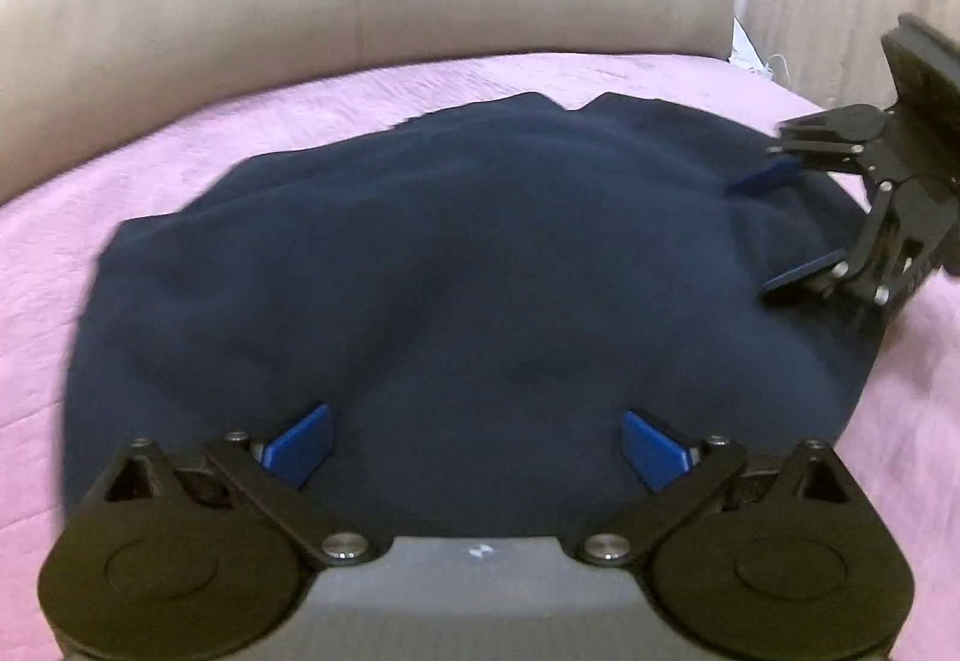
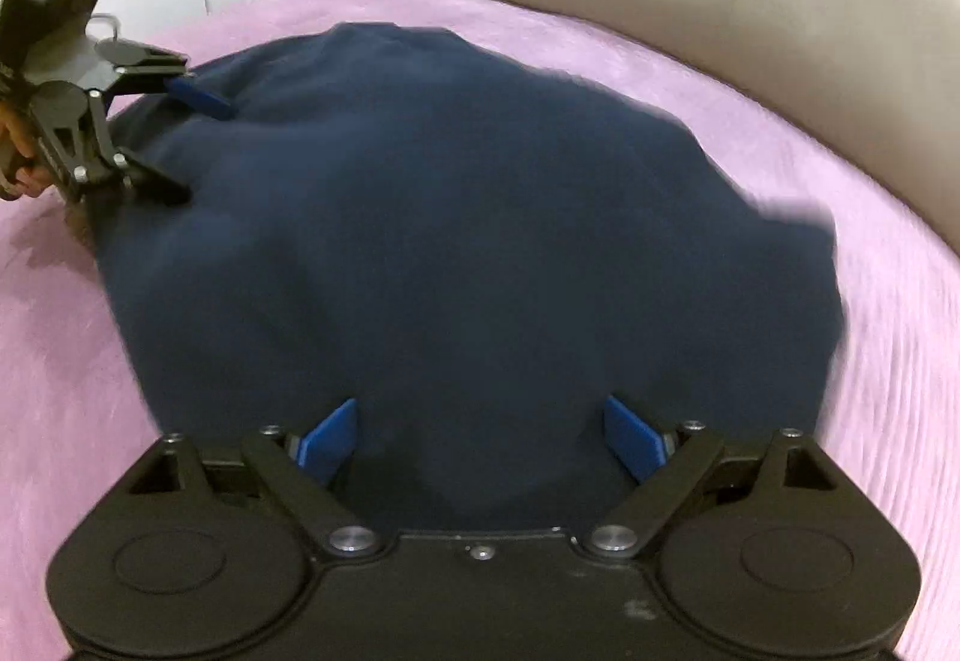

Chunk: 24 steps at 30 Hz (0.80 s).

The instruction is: Fold large clothes

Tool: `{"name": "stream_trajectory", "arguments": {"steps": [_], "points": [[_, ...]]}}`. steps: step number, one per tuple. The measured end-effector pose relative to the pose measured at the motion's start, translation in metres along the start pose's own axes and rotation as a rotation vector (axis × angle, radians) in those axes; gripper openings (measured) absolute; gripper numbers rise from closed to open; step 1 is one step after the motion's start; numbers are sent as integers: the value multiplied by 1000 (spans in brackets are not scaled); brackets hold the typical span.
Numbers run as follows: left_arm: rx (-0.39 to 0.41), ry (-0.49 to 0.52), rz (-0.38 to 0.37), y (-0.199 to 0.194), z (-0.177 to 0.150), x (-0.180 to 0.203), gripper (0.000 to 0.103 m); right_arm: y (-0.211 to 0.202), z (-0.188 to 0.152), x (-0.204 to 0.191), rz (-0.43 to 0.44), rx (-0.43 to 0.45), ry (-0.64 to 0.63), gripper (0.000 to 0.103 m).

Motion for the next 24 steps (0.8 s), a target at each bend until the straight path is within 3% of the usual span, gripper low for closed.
{"name": "stream_trajectory", "arguments": {"steps": [3,5,7,9,11,13,18,24], "points": [[-4,-45,39,-14,-17,-19,103,-14,-7,-9,-87,-29,-104,103],[-3,-77,35,-28,-30,-27,103,-17,-1,-14,-134,-107,-107,102],[-36,-29,118,-38,-46,-36,103,-25,9,-20,-187,-160,-93,102],[-59,-137,117,-49,-52,-55,103,-37,34,-25,-217,-77,-57,102],[-63,-250,120,-64,-54,-75,99,-46,66,-23,-219,66,48,102],[-3,-327,122,-78,-41,-97,101,-39,92,-14,-219,123,206,102],[36,-511,37,-58,-12,-137,103,19,136,10,-330,119,537,102],[32,-644,-6,-7,4,-170,103,62,150,28,-458,68,605,102]]}}
Point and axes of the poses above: each gripper's, at about its wrist camera, not at the fingertips, and y roughly the way its jaws point, x to its right, z to its top, the point moved 8 cm from there along y, roughly the way its jaws point
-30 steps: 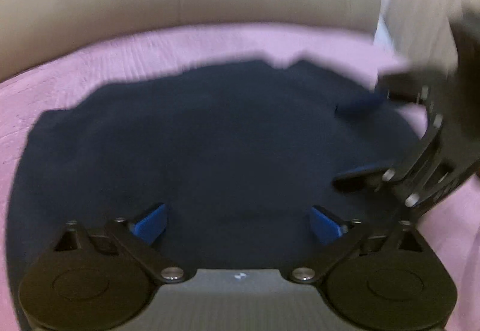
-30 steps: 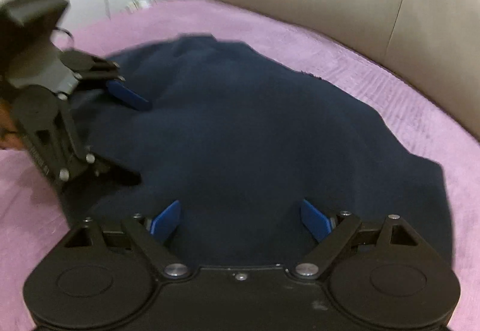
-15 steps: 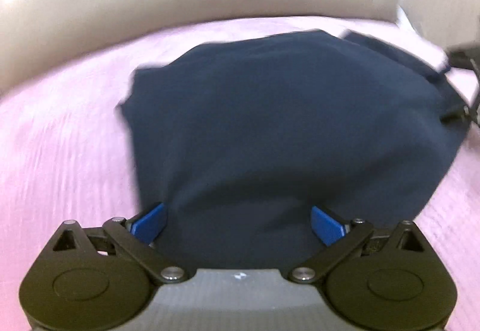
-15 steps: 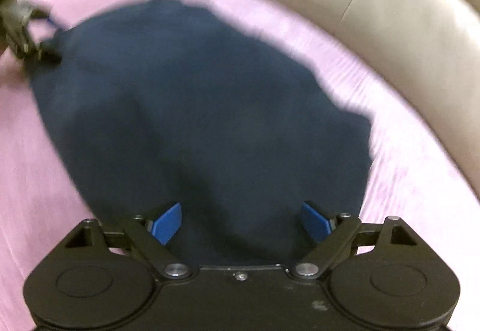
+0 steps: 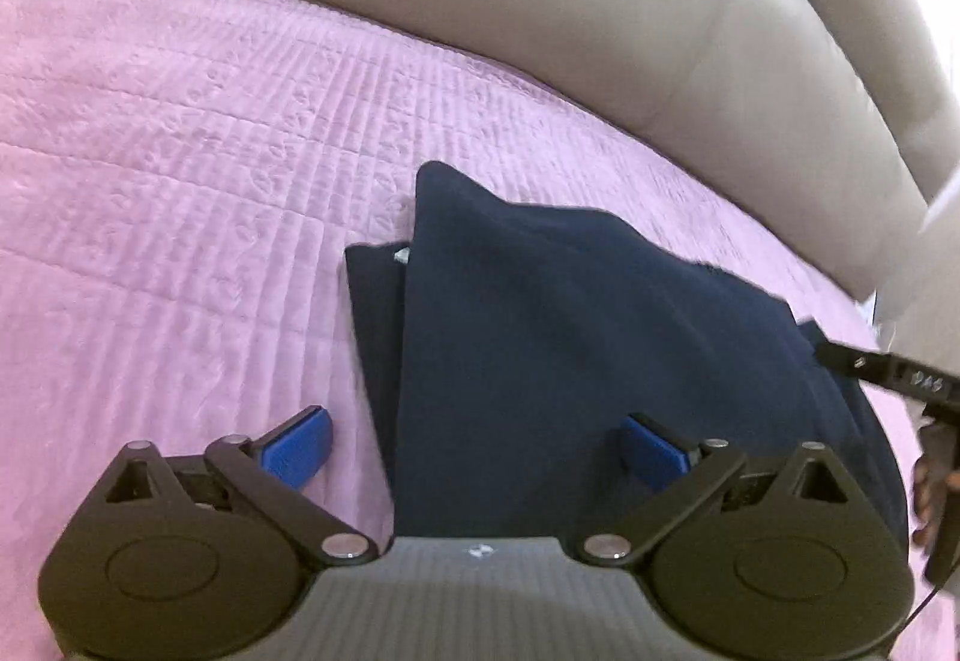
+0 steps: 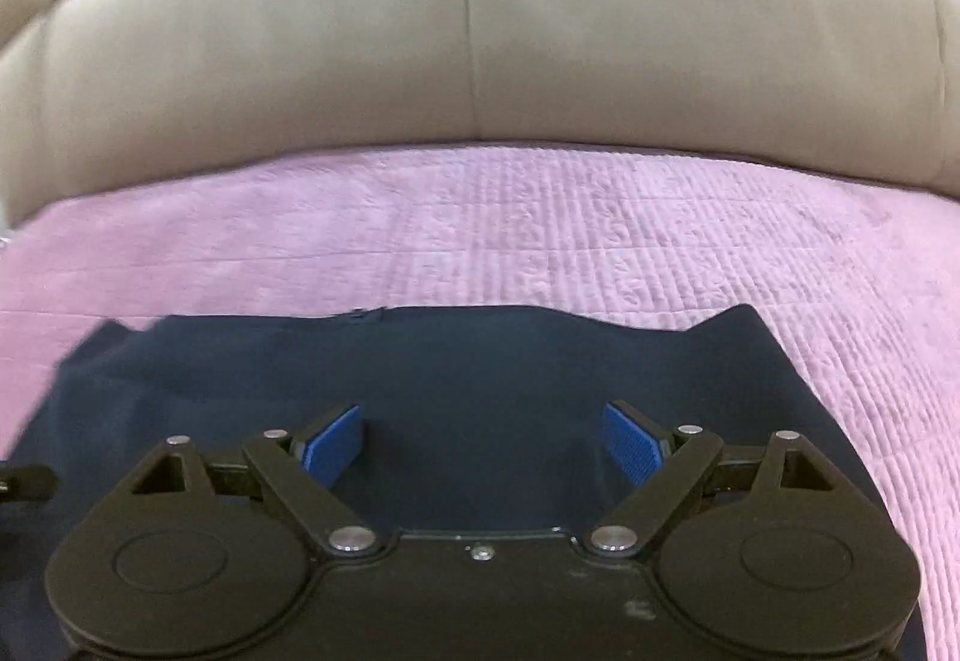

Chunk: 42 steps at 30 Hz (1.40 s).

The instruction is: Fold large clothes

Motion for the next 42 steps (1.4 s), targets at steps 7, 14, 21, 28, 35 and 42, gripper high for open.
{"name": "stream_trajectory", "arguments": {"steps": [7,14,21,28,35,42], "points": [[-36,43,-45,21,9,7,97,16,-17,21,34,-42,95,102],[-102,-62,-223,-15,-47,17,86,-45,-74,14,31,98,-39,102],[-97,-134,-262,-22,-73,23,80,-99,-118,10,51,166,-82,102],[-63,-170,-180,-13,-73,35,29,-119,-170,8,-8,178,-123,102],[27,-201,-193,-42,-54,72,26,-124,-188,9,-35,136,-137,102],[149,-173,-218,-58,-33,145,24,-130,-198,7,-48,130,-165,102]]}}
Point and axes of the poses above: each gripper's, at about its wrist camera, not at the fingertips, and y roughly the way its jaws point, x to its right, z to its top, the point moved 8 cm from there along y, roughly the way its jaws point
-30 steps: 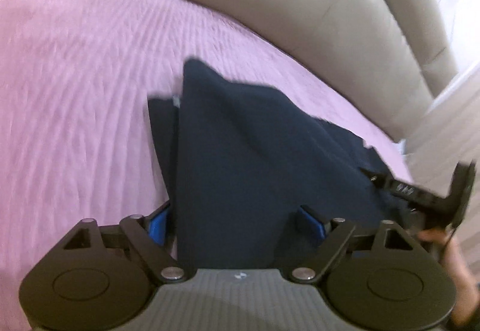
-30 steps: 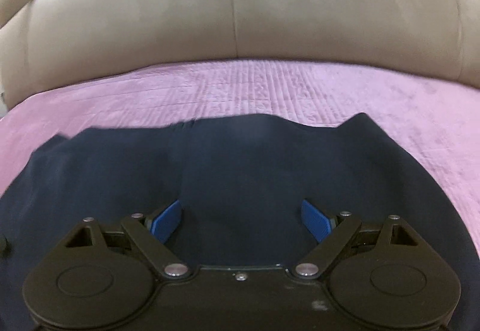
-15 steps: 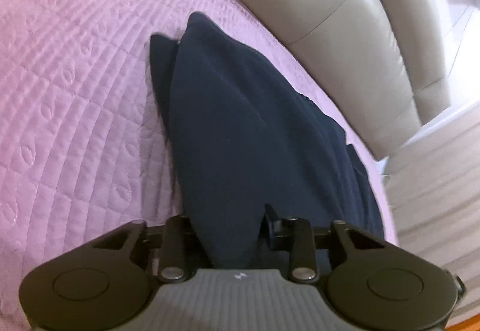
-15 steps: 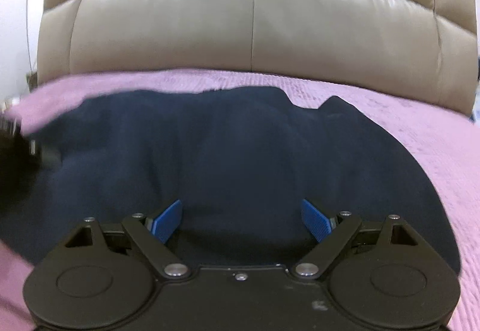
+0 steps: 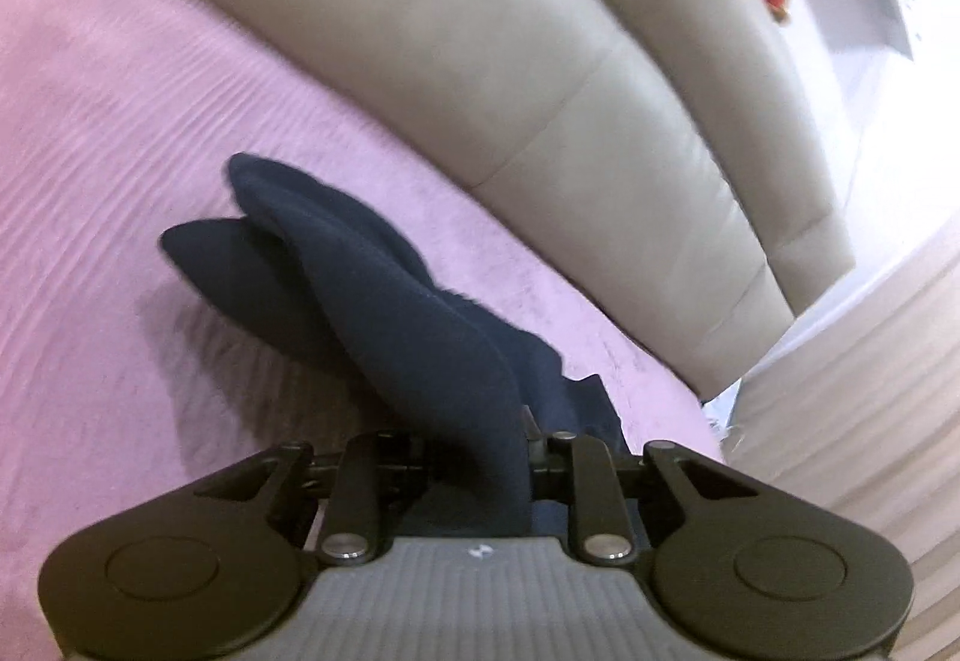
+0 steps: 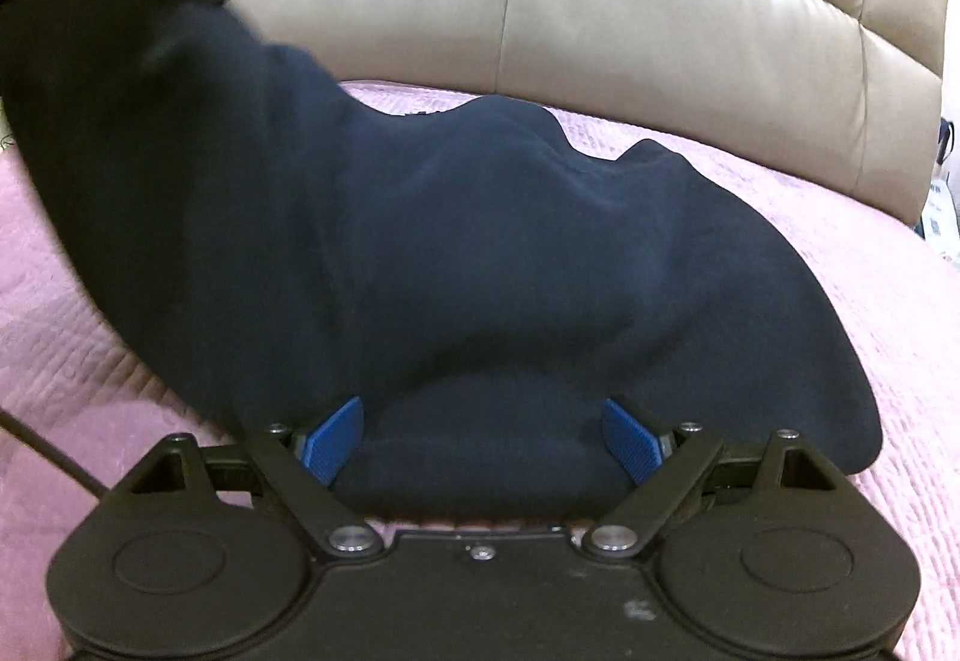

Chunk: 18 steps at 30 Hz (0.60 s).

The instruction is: Fold large clothes

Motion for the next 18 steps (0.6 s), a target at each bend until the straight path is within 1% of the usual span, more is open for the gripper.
{"name": "stream_trajectory", "arguments": {"steps": [2,5,9,12,14,15,17,18], "points": [[21,26,-7,8,-4,21,24,-1,-1,2,5,-1,0,102],[51,30,-34,20,-14,47,24,-3,-2,4,30,-7,10,102],[32,115,-45,37,-29,85,24,-8,-3,13,105,10,33,102],[28,208,-42,53,-42,114,24,-20,-6,23,171,17,54,102],[14,252,-34,70,-55,126,24,-39,-10,39,204,29,97,102],[5,260,-30,78,-62,131,24,-50,-12,54,221,36,143,102],[-13,273,-31,94,-78,136,24,-67,-15,92,258,44,260,102],[-22,273,-34,102,-85,138,24,-72,-13,115,260,53,322,102]]}}
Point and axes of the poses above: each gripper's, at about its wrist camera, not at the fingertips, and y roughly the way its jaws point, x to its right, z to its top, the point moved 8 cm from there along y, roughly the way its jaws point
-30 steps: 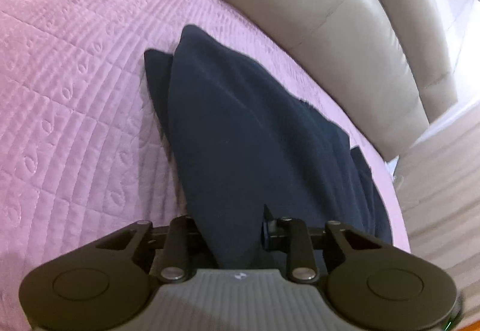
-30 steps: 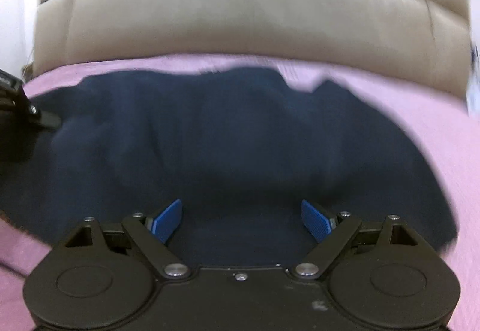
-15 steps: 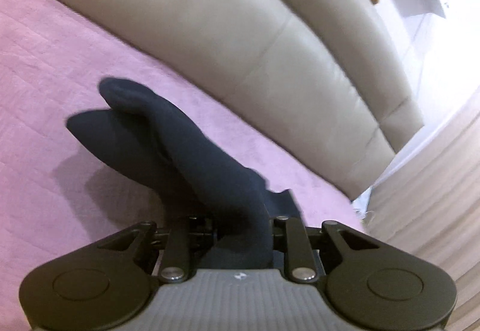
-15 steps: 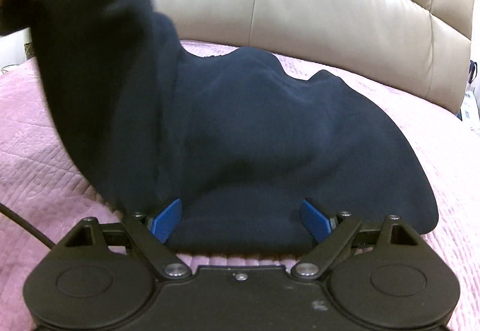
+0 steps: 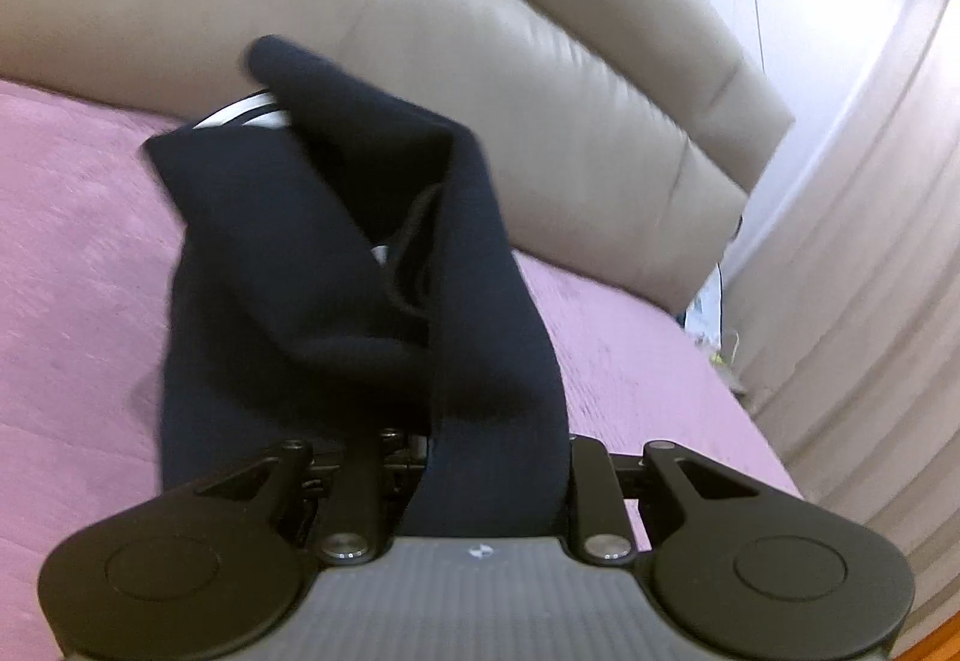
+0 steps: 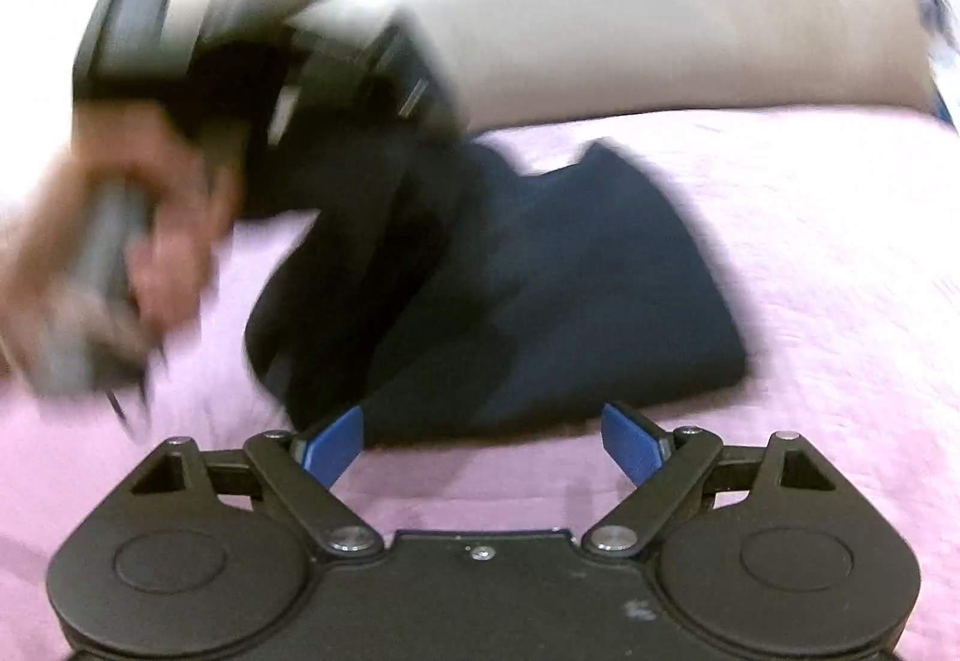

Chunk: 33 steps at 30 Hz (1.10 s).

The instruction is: Fold large clothes

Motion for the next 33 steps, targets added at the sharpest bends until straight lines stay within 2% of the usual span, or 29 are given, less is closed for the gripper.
{"name": "stream_trajectory", "arguments": {"steps": [4,6,7,11,14,16,18,22,23,24,25,27,29,30,31,33], "points": [[-23,-24,-14,26,-23,11,24,-5,62,82,12,120,218,102],[-17,-26,-20,35,-25,16,24,13,96,110,77,145,305,103],[-16,-17,-19,37,-26,18,25,30,114,117,143,135,337,103],[-28,18,-18,44,-34,29,27,105,162,100,411,-23,383,102],[-35,37,-27,44,-38,38,27,147,175,64,576,-166,377,102],[-53,52,-45,45,-42,49,28,162,178,42,642,-261,366,103],[-72,56,-61,46,-48,57,28,168,180,30,605,-296,331,103],[-100,46,-80,45,-59,60,29,181,186,12,513,-314,212,101],[-104,43,-84,44,-59,60,29,186,187,11,481,-316,212,77],[-112,47,-89,41,-59,62,29,190,189,17,455,-306,238,43],[-116,56,-99,36,-56,64,30,191,191,20,449,-297,280,15],[-92,75,-106,16,-46,67,33,184,202,23,467,-242,327,15],[-69,71,-117,-5,-34,66,37,167,219,19,470,-157,251,15],[-51,80,-122,-18,-25,65,38,165,225,24,478,-141,248,15],[-29,95,-115,-29,-17,63,39,167,226,32,470,-147,275,14],[16,116,-81,-49,-1,52,38,185,219,56,418,-215,338,15]]}}
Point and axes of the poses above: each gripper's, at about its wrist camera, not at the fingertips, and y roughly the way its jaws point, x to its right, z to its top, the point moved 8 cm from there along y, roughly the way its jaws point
